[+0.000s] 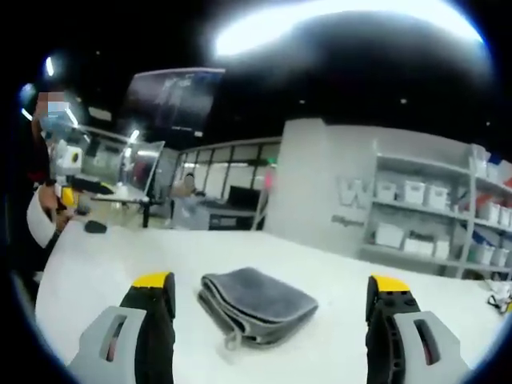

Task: Open the folded towel by lifting each exposed corner and separating the folded layers until the towel lies flat within the target outline without major curled edges

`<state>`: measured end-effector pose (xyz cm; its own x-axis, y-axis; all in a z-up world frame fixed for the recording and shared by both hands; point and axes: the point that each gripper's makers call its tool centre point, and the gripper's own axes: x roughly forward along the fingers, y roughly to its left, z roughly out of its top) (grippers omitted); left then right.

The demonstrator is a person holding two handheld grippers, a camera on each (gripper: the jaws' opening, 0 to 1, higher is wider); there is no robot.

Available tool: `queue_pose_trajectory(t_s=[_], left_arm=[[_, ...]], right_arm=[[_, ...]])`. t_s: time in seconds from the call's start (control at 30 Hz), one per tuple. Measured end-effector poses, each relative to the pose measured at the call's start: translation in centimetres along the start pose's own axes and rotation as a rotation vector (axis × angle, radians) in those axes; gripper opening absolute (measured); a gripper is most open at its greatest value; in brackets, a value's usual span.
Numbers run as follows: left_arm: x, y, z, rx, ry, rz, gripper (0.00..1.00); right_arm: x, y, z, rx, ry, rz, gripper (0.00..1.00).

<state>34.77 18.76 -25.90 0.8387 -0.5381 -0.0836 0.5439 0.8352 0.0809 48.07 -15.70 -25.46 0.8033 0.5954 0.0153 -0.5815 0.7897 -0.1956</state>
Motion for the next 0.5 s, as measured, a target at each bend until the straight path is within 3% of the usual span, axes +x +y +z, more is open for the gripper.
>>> queue_pose_trajectory(t_s=[0.5], left_arm=[[0.0, 0.2, -0.2, -0.002, 0.009, -0.002, 1.00]], right_arm=[[1.3, 0.6, 0.0, -0.011, 0.041, 0.027, 0.99]])
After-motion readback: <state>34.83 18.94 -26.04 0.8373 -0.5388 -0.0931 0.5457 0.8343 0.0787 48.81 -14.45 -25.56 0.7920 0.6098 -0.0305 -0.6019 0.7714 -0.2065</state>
